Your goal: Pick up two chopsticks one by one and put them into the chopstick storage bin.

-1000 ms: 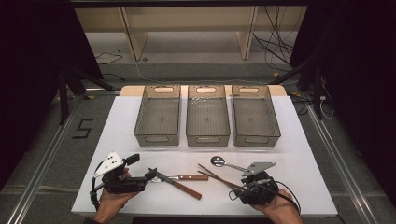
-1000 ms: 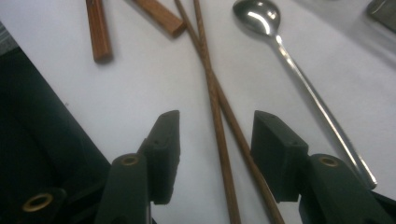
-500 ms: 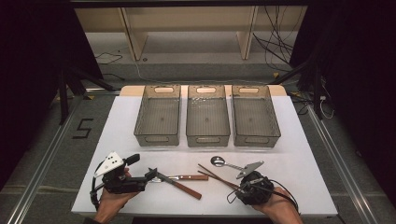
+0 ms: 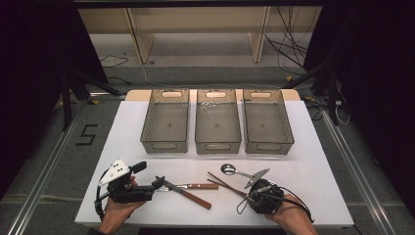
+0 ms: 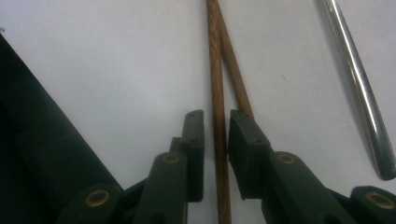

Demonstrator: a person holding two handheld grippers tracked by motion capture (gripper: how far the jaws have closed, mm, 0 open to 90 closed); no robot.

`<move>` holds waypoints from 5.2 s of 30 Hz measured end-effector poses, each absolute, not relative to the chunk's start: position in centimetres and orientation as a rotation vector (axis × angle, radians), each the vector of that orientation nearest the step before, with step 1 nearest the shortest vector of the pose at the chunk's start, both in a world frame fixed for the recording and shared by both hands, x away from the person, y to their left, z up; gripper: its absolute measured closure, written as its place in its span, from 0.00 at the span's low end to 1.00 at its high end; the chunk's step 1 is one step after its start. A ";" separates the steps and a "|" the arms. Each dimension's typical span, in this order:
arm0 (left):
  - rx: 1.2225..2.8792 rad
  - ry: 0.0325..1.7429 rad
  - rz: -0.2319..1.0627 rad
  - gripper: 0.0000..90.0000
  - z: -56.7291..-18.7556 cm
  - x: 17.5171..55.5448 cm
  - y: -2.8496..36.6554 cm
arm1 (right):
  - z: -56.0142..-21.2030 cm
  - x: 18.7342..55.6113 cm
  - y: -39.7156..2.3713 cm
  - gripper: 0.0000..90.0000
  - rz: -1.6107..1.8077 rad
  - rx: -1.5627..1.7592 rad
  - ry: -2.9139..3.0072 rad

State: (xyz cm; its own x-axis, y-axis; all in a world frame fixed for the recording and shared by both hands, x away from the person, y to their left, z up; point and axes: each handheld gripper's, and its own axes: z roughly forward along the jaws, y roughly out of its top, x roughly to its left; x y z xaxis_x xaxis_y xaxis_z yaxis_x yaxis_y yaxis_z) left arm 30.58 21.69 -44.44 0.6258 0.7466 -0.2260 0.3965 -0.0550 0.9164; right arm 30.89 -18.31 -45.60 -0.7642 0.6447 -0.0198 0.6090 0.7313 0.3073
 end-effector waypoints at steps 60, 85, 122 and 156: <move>1.689 1.030 0.027 0.17 -42.0 34.5 13.3 | -41.0 33.5 -13.1 0.95 1.127 0.981 2.492; 1.564 1.063 -0.224 0.71 -42.7 36.5 11.6 | -41.6 33.0 -11.2 0.94 1.211 0.929 2.472; 1.636 1.069 -0.094 0.93 -38.3 39.7 17.5 | -42.1 32.1 -16.9 0.36 1.186 0.971 2.506; 1.716 1.238 0.123 0.93 -33.4 49.0 20.8 | -42.6 30.9 -19.2 0.25 1.228 1.027 2.465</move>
State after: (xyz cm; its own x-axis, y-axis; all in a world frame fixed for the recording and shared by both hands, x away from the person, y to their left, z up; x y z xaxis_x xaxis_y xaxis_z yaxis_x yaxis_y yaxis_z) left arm 49.00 20.82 -33.35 0.4757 0.7690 -0.4271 0.6701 -0.0023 0.7423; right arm 30.93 -19.15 -42.65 -0.7382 0.6638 0.1206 0.4960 0.4128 0.7639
